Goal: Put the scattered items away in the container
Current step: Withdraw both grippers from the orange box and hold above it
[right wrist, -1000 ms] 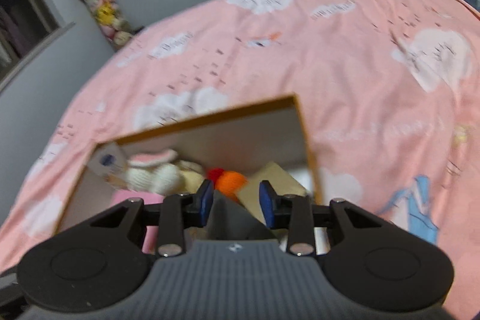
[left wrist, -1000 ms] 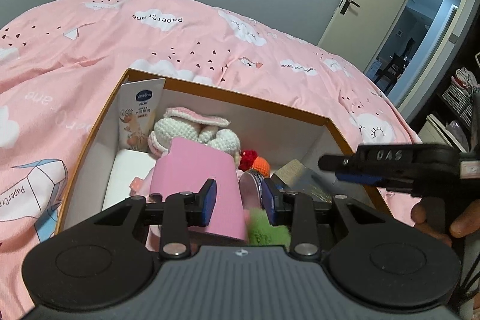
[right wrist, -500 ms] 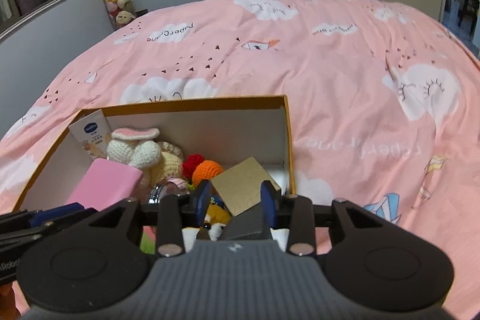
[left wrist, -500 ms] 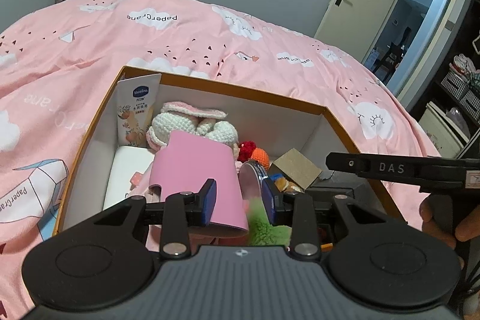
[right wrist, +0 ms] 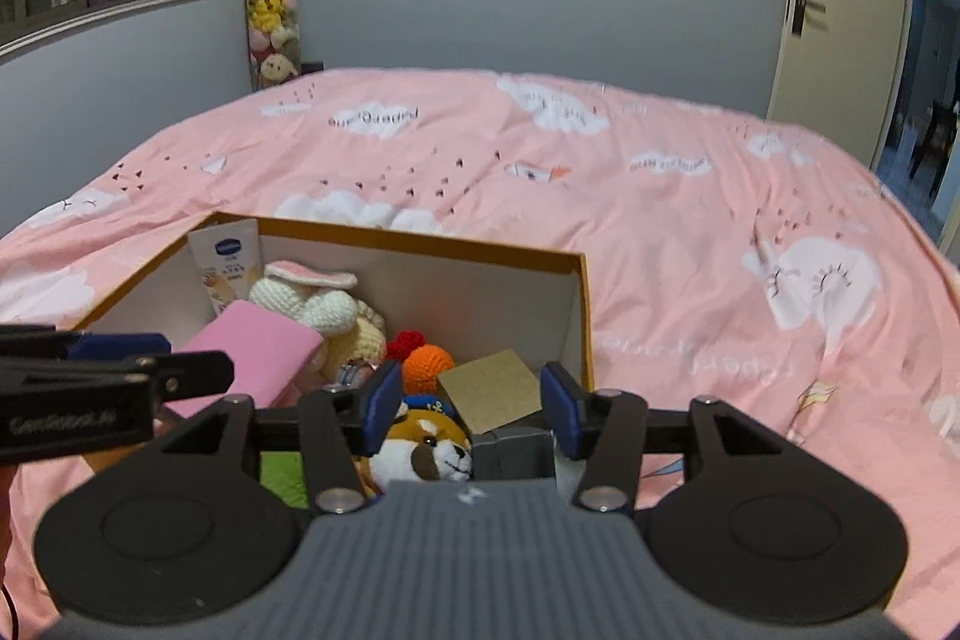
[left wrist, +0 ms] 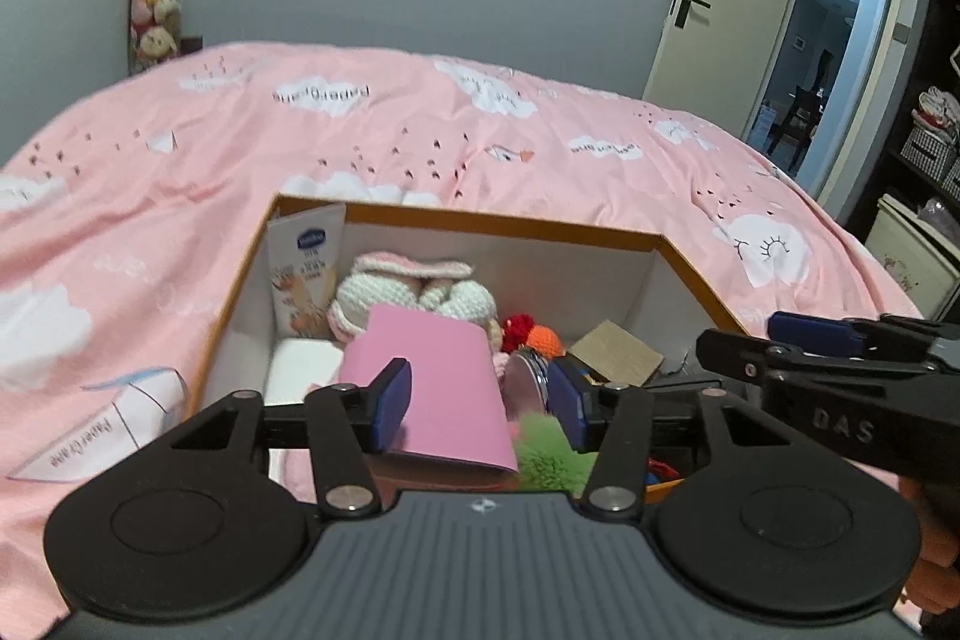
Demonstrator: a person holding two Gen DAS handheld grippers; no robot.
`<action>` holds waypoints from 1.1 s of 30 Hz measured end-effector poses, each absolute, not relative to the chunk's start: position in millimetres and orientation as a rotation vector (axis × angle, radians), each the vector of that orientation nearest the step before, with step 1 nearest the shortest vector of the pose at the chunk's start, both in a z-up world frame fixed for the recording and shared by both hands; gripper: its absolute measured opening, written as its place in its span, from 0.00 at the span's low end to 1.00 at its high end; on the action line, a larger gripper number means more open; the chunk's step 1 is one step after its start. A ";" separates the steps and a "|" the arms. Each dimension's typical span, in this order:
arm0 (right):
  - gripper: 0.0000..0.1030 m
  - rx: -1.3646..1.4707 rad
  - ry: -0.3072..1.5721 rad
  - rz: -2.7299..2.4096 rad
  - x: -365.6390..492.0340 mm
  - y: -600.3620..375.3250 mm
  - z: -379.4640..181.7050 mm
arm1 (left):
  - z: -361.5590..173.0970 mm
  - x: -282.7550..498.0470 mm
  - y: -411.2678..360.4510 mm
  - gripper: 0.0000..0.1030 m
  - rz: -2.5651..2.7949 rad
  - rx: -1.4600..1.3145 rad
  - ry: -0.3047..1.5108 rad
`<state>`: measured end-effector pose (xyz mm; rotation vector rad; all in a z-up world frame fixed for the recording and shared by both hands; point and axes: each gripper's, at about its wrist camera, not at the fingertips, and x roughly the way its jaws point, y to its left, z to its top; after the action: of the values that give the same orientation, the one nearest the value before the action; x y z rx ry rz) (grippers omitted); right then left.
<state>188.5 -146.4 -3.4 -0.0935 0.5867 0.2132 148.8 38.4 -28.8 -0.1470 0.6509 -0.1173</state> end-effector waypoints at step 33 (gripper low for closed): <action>0.76 -0.073 0.563 0.180 143.9 -132.5 -26.2 | -40.7 120.1 36.0 0.85 -0.032 -0.025 0.648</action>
<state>143.9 -132.5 -26.2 -0.0731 0.5628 0.1804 120.1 36.0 -40.7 -0.0252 0.6477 -0.0322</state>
